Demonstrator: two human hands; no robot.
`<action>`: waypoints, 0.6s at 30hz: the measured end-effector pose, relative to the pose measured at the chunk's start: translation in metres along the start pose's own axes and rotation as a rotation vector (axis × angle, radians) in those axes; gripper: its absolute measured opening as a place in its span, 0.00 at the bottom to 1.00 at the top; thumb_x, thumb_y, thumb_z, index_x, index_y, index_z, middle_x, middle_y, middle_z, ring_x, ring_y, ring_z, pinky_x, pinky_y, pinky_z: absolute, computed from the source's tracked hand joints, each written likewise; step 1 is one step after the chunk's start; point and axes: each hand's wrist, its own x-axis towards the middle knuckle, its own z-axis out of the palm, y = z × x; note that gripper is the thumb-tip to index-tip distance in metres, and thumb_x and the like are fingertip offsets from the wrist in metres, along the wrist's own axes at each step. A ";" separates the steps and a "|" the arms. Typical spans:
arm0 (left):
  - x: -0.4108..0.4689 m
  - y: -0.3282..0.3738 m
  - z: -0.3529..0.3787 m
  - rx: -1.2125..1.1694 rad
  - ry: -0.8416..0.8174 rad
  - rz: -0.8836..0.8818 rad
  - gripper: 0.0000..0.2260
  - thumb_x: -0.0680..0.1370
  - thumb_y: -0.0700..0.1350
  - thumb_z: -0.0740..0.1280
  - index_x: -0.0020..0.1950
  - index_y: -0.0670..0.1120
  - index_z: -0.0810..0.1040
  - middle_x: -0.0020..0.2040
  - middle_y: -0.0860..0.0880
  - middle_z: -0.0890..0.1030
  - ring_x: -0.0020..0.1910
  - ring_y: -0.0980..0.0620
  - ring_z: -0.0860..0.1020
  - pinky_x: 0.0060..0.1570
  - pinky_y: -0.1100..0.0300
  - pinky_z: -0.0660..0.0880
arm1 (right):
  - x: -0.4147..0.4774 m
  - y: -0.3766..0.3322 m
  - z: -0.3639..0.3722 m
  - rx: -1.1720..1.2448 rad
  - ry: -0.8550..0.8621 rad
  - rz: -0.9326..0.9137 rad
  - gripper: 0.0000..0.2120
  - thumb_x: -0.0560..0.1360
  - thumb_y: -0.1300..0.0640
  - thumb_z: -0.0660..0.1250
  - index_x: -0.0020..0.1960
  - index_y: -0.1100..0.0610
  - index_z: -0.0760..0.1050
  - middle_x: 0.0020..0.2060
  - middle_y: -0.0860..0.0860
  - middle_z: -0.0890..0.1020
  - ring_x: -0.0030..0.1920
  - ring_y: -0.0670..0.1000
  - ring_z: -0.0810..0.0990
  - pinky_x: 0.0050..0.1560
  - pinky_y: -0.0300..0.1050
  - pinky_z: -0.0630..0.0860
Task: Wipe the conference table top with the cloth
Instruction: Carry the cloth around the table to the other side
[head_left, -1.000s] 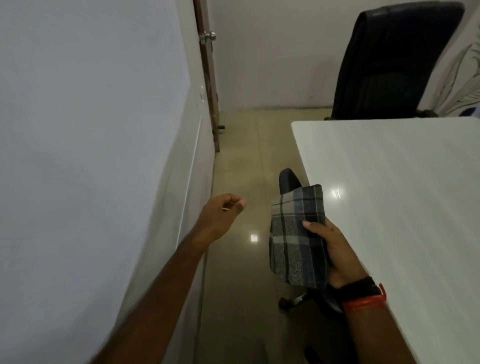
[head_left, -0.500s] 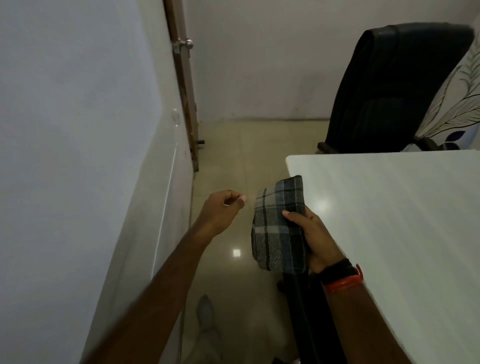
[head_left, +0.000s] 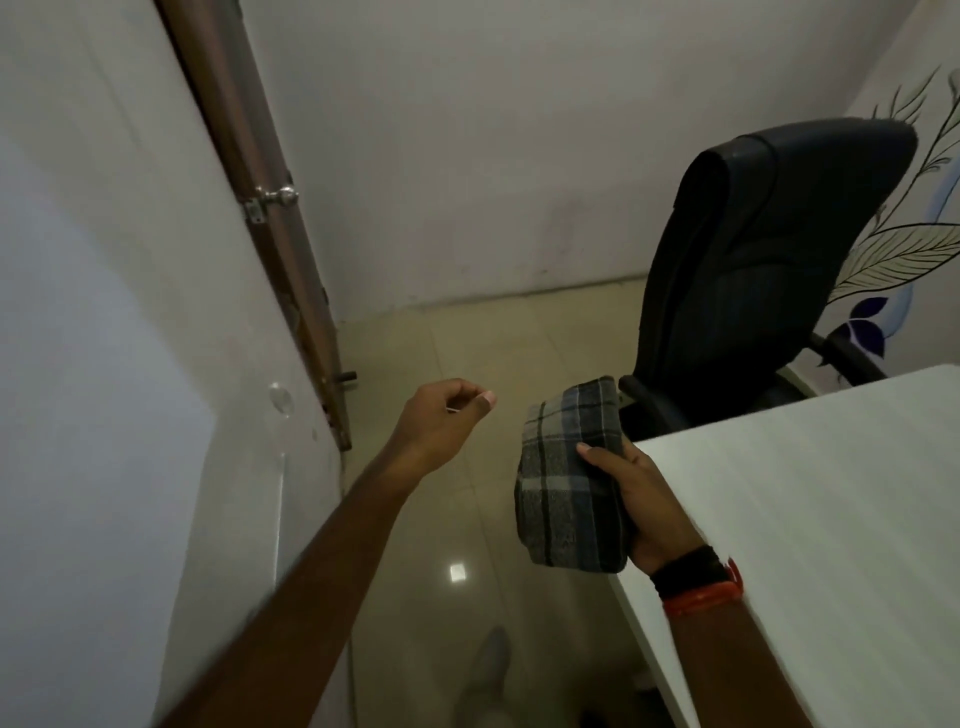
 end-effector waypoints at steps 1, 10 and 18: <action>0.025 -0.001 0.000 0.001 -0.007 0.005 0.10 0.79 0.52 0.68 0.52 0.48 0.83 0.44 0.53 0.82 0.44 0.55 0.79 0.49 0.58 0.75 | 0.023 -0.007 0.000 0.008 0.003 -0.003 0.16 0.81 0.59 0.65 0.68 0.55 0.76 0.59 0.56 0.85 0.57 0.58 0.85 0.52 0.54 0.81; 0.234 0.008 -0.001 0.021 -0.052 -0.037 0.12 0.80 0.53 0.67 0.55 0.46 0.83 0.48 0.52 0.83 0.47 0.54 0.80 0.48 0.60 0.74 | 0.233 -0.080 0.003 0.047 0.011 0.037 0.15 0.80 0.60 0.67 0.67 0.56 0.77 0.58 0.58 0.85 0.57 0.60 0.85 0.54 0.57 0.81; 0.404 -0.005 -0.006 -0.082 -0.091 -0.094 0.11 0.80 0.52 0.66 0.54 0.47 0.83 0.48 0.50 0.84 0.48 0.52 0.81 0.43 0.63 0.73 | 0.395 -0.142 0.016 0.032 0.048 0.052 0.13 0.80 0.61 0.66 0.65 0.57 0.78 0.56 0.58 0.86 0.55 0.60 0.86 0.49 0.53 0.84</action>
